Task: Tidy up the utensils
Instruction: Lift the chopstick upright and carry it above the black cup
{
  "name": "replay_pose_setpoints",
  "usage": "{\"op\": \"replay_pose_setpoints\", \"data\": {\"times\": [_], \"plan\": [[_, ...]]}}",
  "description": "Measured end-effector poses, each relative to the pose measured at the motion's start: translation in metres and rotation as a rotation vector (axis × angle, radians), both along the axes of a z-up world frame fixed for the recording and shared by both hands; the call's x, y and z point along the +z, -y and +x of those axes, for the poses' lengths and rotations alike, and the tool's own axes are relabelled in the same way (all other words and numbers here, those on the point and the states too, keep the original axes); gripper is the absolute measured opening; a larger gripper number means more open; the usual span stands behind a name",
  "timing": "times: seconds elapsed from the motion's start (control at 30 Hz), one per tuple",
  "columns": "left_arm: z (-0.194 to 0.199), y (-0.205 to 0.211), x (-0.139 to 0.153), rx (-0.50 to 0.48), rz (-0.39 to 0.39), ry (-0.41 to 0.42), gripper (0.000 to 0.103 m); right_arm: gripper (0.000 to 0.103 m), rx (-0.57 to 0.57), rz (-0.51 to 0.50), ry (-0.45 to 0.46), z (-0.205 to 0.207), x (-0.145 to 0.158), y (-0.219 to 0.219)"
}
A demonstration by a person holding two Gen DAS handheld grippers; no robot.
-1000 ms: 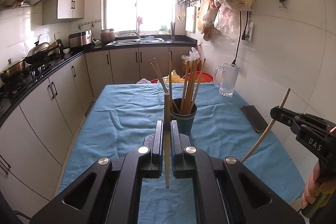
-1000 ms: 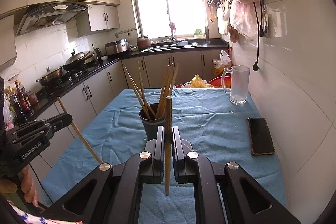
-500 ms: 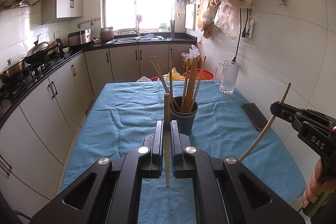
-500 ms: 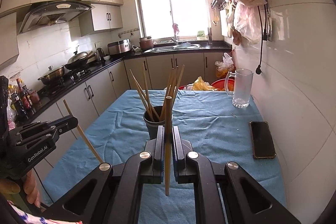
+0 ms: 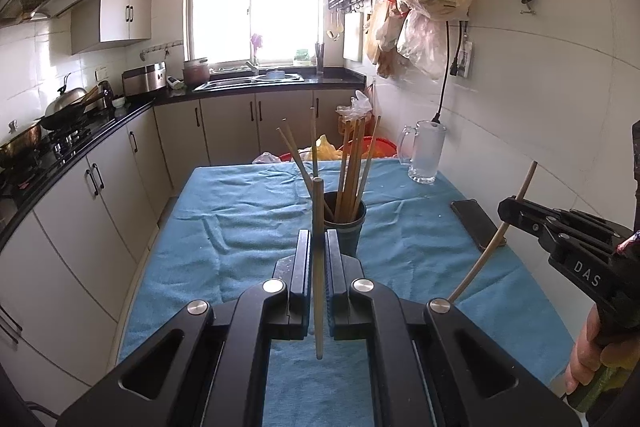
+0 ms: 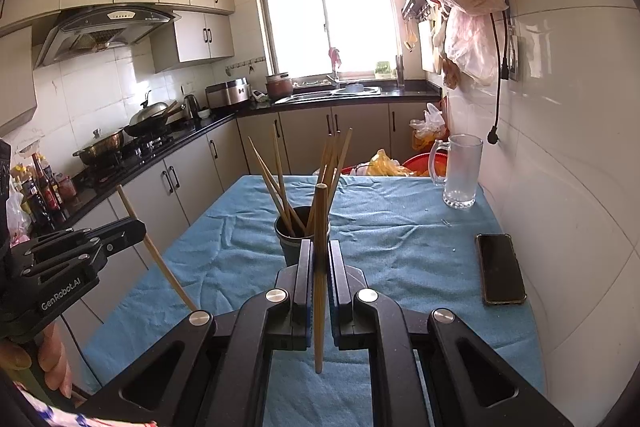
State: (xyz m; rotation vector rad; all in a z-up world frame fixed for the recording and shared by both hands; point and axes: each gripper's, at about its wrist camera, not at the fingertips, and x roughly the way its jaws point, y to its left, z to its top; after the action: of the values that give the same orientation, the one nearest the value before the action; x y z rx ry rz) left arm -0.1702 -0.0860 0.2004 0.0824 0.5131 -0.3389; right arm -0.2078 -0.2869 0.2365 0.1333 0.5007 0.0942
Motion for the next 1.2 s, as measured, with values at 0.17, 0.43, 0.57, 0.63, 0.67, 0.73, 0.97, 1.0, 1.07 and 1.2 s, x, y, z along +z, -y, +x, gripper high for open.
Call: {"op": "replay_pose_setpoints", "data": {"times": [0.17,0.43,0.57,0.63,0.67,0.73,0.97,1.0,1.07,1.2], "plan": [[0.001,0.000,0.005,-0.007,0.000,0.002,0.005,0.007,-0.002,0.007,0.003,0.001,0.005,0.002],[0.010,0.000,0.019,-0.010,-0.001,0.014,0.005,0.007,0.003,0.013,0.021,0.009,0.020,0.004],[0.013,0.000,0.022,-0.009,0.001,0.015,0.005,0.007,0.005,0.015,0.027,0.014,0.026,0.003],[0.017,0.001,0.025,-0.008,0.004,0.016,0.005,0.007,0.006,0.016,0.029,0.018,0.029,0.003],[0.020,0.001,0.027,-0.006,0.006,0.016,0.005,0.007,0.007,0.017,0.030,0.021,0.031,0.003],[0.025,0.001,0.030,-0.004,0.007,0.013,0.005,0.007,0.009,0.020,0.029,0.025,0.033,0.005],[0.040,0.000,0.037,-0.004,0.005,0.007,0.005,0.007,0.014,0.028,0.028,0.037,0.037,0.004],[0.037,0.000,0.035,-0.003,0.005,0.008,0.005,0.007,0.015,0.033,0.028,0.039,0.039,0.004],[0.040,-0.001,0.037,-0.005,0.008,0.010,0.005,0.007,0.019,0.045,0.028,0.044,0.041,0.005],[0.050,0.000,0.043,-0.011,0.011,0.014,0.005,0.007,0.019,0.057,0.028,0.056,0.043,0.004]]}}
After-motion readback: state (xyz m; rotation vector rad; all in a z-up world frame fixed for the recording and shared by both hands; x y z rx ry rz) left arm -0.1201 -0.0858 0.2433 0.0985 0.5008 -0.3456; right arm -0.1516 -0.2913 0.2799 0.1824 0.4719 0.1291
